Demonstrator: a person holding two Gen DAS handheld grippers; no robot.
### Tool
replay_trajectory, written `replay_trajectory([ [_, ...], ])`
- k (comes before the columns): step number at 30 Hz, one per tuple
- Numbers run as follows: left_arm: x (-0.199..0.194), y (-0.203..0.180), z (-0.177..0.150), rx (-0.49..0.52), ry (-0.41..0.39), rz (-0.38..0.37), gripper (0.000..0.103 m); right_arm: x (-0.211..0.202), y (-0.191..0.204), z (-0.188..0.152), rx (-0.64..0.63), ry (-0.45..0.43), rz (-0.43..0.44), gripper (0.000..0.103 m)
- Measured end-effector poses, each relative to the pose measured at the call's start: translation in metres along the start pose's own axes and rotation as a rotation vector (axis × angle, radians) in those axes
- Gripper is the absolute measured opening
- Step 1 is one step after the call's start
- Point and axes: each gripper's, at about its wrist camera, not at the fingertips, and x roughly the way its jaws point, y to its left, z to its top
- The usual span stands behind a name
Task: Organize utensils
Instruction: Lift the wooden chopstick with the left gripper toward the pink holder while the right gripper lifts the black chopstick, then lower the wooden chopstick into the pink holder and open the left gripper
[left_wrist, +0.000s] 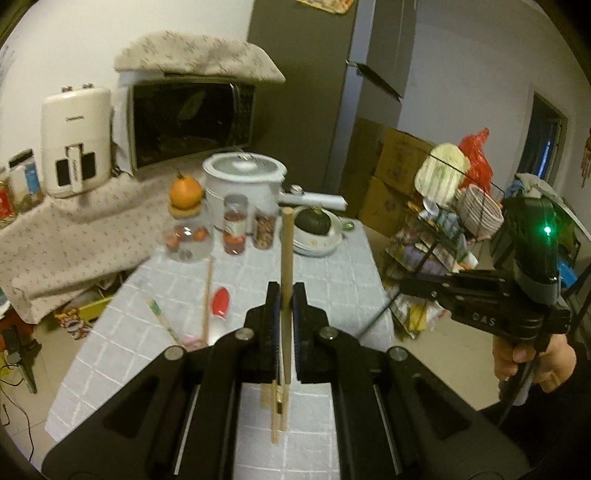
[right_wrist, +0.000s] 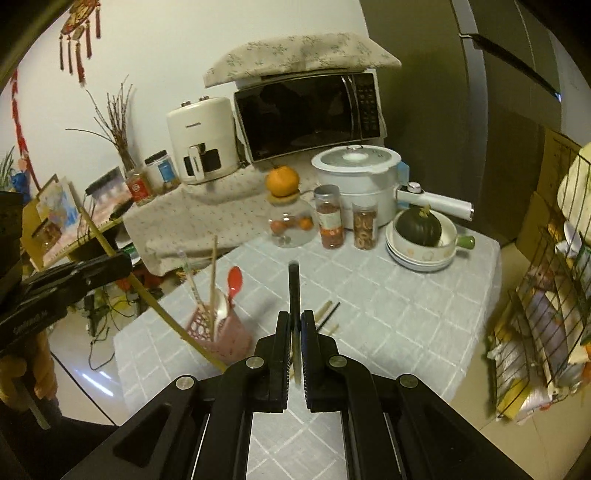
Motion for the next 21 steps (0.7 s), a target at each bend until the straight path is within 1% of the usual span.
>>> replay_trajectory([
  [3,-0.007,0.008,0.003,-0.004,-0.030,0.037,0.007,-0.002,0.008,0.005,0.000,0.016,0.012,0.005],
  [6,-0.013,0.018,0.006,-0.011,-0.051,0.073,0.007,-0.005,0.015,0.007,-0.006,0.006,0.025,0.005],
  [9,-0.013,0.028,0.007,-0.024,-0.054,0.109,0.007,-0.007,0.023,0.012,-0.004,-0.010,0.041,0.005],
  [12,-0.005,0.040,0.005,-0.034,-0.045,0.166,0.007,-0.007,0.028,0.015,-0.002,-0.019,0.054,0.005],
  [17,0.009,0.056,-0.001,-0.062,-0.010,0.215,0.007,-0.003,0.036,0.021,0.002,-0.027,0.070,0.005],
  [21,0.027,0.068,-0.008,-0.099,0.041,0.226,0.007,-0.001,0.043,0.027,0.005,-0.040,0.081,0.005],
])
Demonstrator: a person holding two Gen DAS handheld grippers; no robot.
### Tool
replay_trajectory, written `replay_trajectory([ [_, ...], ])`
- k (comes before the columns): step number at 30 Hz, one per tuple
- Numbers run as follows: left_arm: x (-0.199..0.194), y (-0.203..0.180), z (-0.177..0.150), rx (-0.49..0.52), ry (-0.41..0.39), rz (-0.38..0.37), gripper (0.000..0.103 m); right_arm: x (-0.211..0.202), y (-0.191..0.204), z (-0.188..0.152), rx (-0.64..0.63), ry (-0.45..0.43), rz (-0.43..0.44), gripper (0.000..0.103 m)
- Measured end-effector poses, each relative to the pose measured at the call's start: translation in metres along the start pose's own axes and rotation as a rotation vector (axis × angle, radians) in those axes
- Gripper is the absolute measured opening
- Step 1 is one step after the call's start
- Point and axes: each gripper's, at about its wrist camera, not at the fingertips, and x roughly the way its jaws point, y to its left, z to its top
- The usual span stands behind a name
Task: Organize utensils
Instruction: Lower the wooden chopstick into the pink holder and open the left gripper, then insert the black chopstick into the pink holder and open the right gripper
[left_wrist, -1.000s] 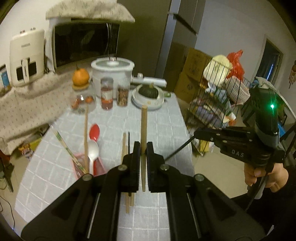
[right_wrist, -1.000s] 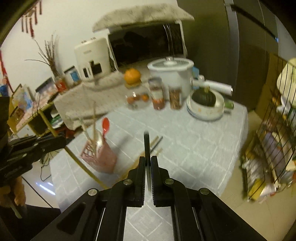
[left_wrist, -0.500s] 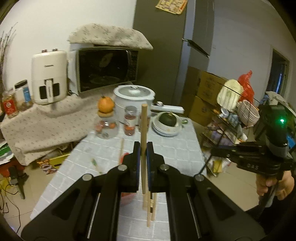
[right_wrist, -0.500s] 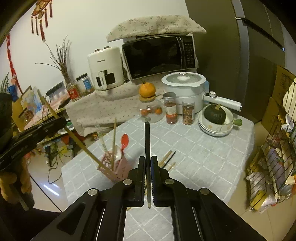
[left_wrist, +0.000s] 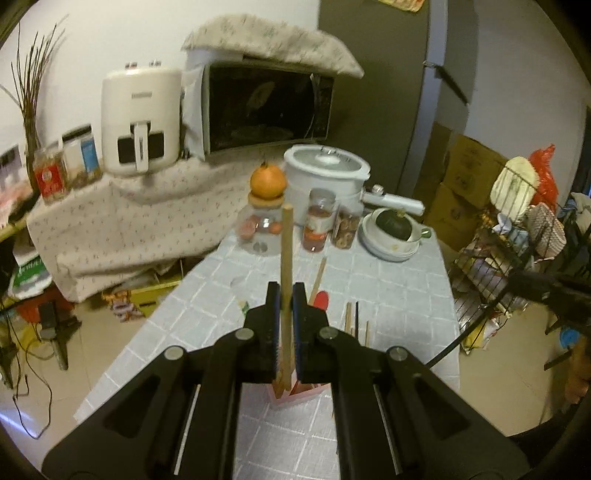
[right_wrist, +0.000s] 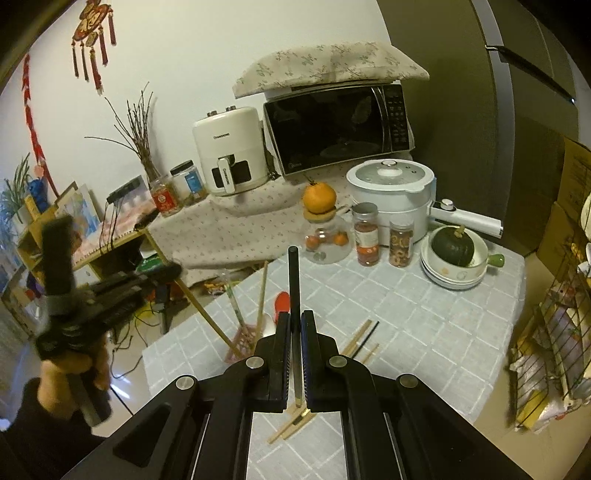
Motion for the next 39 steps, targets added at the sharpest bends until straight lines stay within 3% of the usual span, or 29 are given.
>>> replay_trajectory([
  [6,0.030,0.005,-0.010,-0.024,0.088,0.012,0.007,0.007,0.010,0.007,0.002,-0.015,0.017,0.005],
  [10,0.038,0.005,-0.012,-0.014,0.098,0.006,0.008,0.014,0.015,0.012,0.012,-0.024,0.029,0.005],
  [14,0.039,0.010,-0.011,-0.034,0.096,-0.005,0.039,0.021,0.019,0.017,0.025,-0.035,0.038,0.005],
  [17,0.033,0.014,-0.008,-0.061,0.090,-0.014,0.041,0.026,0.023,0.022,0.032,-0.046,0.046,0.005],
  [21,0.027,0.022,-0.010,-0.098,0.113,-0.017,0.051,0.034,0.029,0.028,0.038,-0.061,0.060,0.005],
  [25,0.026,0.029,-0.016,-0.117,0.144,-0.011,0.053,0.048,0.034,0.030,0.028,-0.057,0.048,0.005],
  [30,0.031,0.036,-0.026,-0.135,0.193,-0.010,0.062,0.072,0.036,0.027,0.023,-0.002,0.034,0.006],
  [39,0.037,0.041,-0.036,-0.149,0.258,-0.016,0.065,0.118,0.039,0.015,0.026,0.111,-0.002,0.006],
])
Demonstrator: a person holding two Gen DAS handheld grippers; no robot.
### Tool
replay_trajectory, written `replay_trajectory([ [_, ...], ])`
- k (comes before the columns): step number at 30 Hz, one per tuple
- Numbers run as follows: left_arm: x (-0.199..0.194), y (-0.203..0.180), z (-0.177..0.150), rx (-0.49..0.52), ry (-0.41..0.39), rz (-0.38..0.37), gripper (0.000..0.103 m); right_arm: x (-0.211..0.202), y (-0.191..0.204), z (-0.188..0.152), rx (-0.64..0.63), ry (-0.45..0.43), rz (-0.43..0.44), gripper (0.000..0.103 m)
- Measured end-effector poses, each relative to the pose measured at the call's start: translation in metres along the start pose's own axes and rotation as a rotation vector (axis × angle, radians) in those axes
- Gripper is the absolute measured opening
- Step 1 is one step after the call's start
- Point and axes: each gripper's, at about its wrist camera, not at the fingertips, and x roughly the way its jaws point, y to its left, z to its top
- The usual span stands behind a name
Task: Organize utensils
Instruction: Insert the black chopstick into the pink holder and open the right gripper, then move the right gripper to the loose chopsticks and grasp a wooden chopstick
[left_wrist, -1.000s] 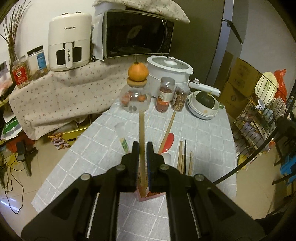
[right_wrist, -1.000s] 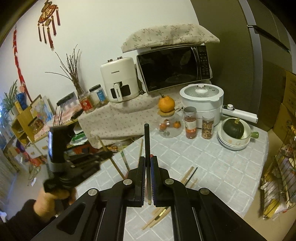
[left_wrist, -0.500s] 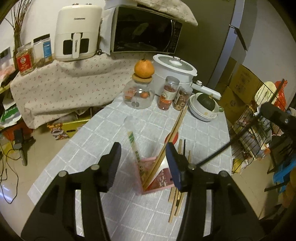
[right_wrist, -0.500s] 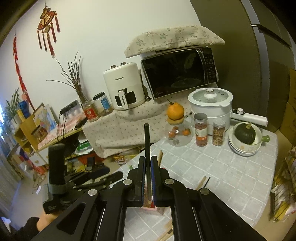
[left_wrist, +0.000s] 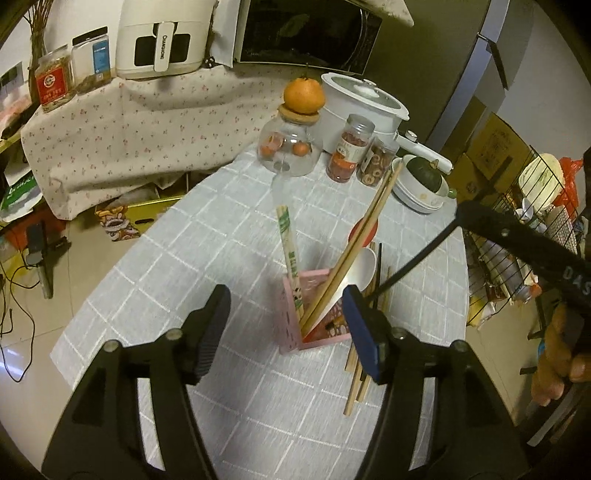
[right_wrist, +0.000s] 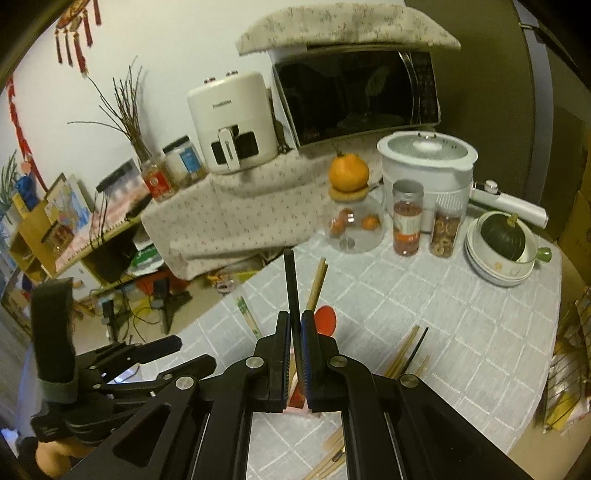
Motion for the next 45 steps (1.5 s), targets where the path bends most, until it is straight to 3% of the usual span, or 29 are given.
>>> replay_trajectory([
  [4,-0.002,0.001,-0.001,-0.001,0.001,0.001,0.071,0.001,-0.004,0.001,0.026,-0.003,-0.007,0.008],
  [7,-0.002,0.001,-0.001,-0.007,0.002,0.019,0.078,-0.005,-0.010,0.005,0.054,-0.012,-0.001,0.022],
  [9,-0.002,0.003,-0.001,-0.018,0.007,0.024,0.079,-0.011,-0.014,0.006,0.058,-0.022,-0.002,0.026],
  [13,-0.002,0.008,-0.004,-0.061,0.032,0.014,0.080,-0.028,-0.029,0.004,0.071,-0.048,-0.035,0.050],
  [19,0.002,0.004,-0.013,-0.045,0.048,0.019,0.083,-0.029,-0.069,-0.009,0.137,0.003,-0.080,0.061],
  [27,0.021,-0.004,-0.030,0.006,0.116,0.017,0.083,0.015,-0.109,-0.043,0.160,0.192,-0.179,0.062],
  [42,0.043,0.004,-0.032,-0.025,0.170,0.023,0.084,0.108,-0.150,-0.086,0.258,0.444,-0.212,0.062],
  [45,0.042,0.004,-0.031,-0.038,0.163,0.019,0.084,0.124,-0.157,-0.089,0.281,0.471,-0.215,0.057],
])
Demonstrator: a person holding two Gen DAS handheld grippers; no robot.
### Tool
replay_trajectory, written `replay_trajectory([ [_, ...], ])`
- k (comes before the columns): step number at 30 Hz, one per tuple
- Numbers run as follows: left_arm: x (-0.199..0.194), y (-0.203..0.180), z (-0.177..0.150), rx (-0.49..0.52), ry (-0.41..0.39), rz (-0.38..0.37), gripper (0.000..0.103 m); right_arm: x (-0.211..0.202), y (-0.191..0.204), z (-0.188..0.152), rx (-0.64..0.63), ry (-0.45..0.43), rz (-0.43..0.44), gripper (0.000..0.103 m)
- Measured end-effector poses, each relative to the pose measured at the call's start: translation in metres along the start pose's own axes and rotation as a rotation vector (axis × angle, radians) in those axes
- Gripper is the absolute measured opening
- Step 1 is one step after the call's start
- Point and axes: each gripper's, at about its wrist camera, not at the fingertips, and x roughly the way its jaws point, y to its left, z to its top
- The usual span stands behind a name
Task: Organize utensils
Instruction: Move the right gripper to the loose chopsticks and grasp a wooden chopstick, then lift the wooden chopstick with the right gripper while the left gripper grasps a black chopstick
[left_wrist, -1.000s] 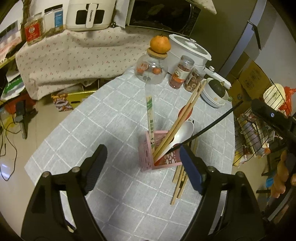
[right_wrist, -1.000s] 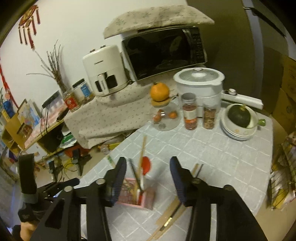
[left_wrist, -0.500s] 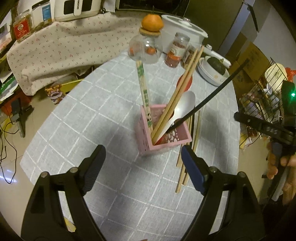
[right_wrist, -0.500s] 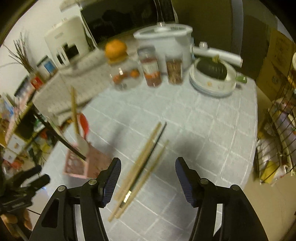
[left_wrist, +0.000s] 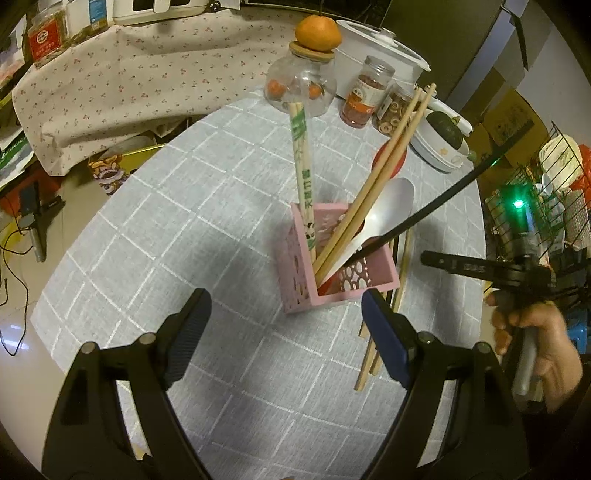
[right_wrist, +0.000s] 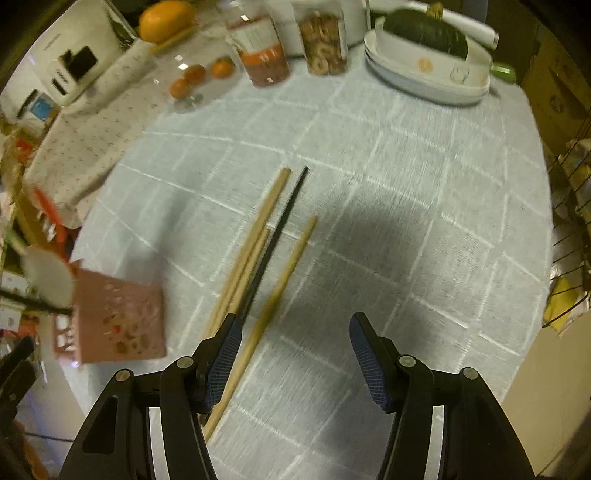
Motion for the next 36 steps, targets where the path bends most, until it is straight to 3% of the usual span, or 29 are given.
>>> replay_trajectory([
  [2,0.000,0.000,0.001,-0.002,-0.001,-0.004,0.084,0.007,0.000,0.003,0.016,0.016,0.010,0.044],
  [9,-0.001,0.000,0.002,0.011,-0.010,0.004,0.084,0.024,0.011,0.012,0.024,0.028,0.017,0.034],
  [15,-0.002,0.000,0.002,0.004,-0.014,0.002,0.084,0.032,0.022,0.011,-0.019,0.019,-0.089,0.026],
  [17,-0.003,0.000,0.001,0.008,-0.015,0.003,0.084,0.032,0.022,0.010,-0.034,0.011,-0.111,0.017],
  [21,-0.005,-0.004,-0.001,0.017,-0.018,0.006,0.083,0.029,0.012,0.008,-0.009,0.019,-0.062,0.006],
  [26,-0.013,-0.010,-0.001,0.035,-0.038,0.002,0.083,0.007,-0.004,0.001,0.004,0.002,-0.003,0.006],
  [31,-0.028,-0.032,-0.003,0.128,-0.094,0.019,0.084,-0.025,-0.016,-0.007,-0.003,-0.045,0.049,0.006],
  [36,-0.039,-0.066,-0.009,0.224,-0.109,-0.027,0.083,-0.062,-0.031,-0.017,0.010,-0.095,0.102,0.006],
])
